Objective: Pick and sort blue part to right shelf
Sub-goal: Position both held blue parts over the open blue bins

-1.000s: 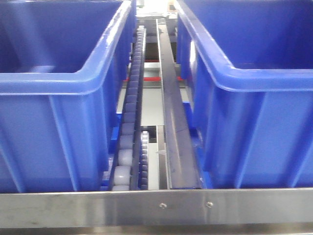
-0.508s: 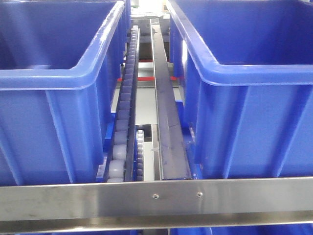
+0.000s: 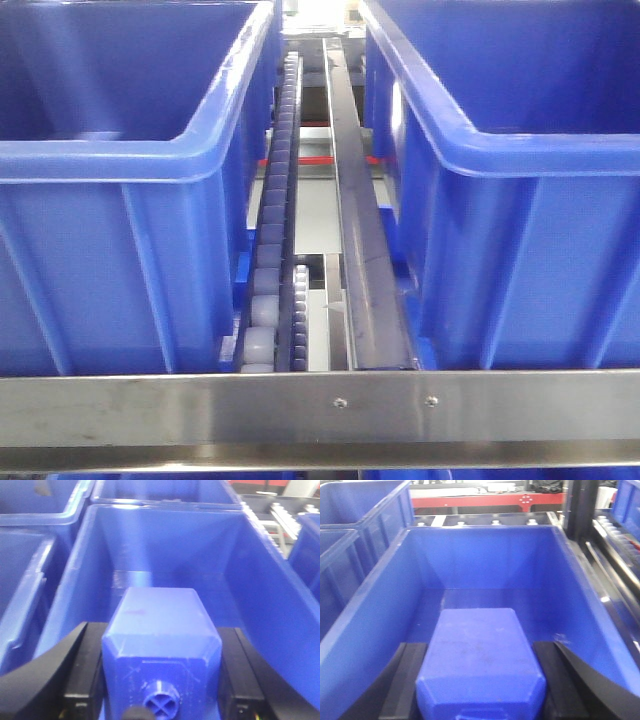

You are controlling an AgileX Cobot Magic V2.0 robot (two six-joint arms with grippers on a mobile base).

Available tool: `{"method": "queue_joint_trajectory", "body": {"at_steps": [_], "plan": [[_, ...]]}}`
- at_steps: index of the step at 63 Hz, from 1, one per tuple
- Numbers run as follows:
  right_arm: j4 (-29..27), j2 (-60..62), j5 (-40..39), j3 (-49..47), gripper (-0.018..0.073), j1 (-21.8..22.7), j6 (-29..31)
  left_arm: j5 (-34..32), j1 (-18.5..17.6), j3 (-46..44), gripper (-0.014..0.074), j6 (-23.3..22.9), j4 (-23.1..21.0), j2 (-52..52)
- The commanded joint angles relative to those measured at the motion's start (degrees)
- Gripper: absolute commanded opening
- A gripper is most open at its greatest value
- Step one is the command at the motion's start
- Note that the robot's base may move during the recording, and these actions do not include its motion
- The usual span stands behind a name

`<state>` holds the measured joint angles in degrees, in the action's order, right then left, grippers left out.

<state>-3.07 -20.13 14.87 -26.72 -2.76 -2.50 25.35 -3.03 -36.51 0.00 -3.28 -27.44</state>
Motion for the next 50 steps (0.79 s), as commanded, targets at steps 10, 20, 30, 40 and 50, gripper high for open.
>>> {"method": "queue_joint_trajectory", "body": {"at_steps": [10,20,30,40,50], "plan": [[0.14,-0.31,-5.33,-1.74,0.0281,0.40,0.36,-5.18,0.01,-1.73,0.0368,-0.36,-0.44,-0.41],[0.14,-0.31,-5.33,-1.74,0.0281,0.40,0.36,-5.18,0.01,-1.73,0.0368,-0.36,-0.44,-0.41],[0.14,-0.31,-5.33,-1.74,0.0281,0.40,0.36,-5.18,0.01,-1.73,0.0368,-0.36,-0.44,-0.41],[0.14,-0.31,-5.33,-1.74,0.0281,0.40,0.36,-5.18,0.01,-1.73,0.0368,-0.36,-0.44,-0.41],[0.14,-0.31,-5.82,-1.74,0.0281,0.40,0.36,-5.18,0.01,-1.73,0.0368,-0.36,-0.44,-0.41]]}}
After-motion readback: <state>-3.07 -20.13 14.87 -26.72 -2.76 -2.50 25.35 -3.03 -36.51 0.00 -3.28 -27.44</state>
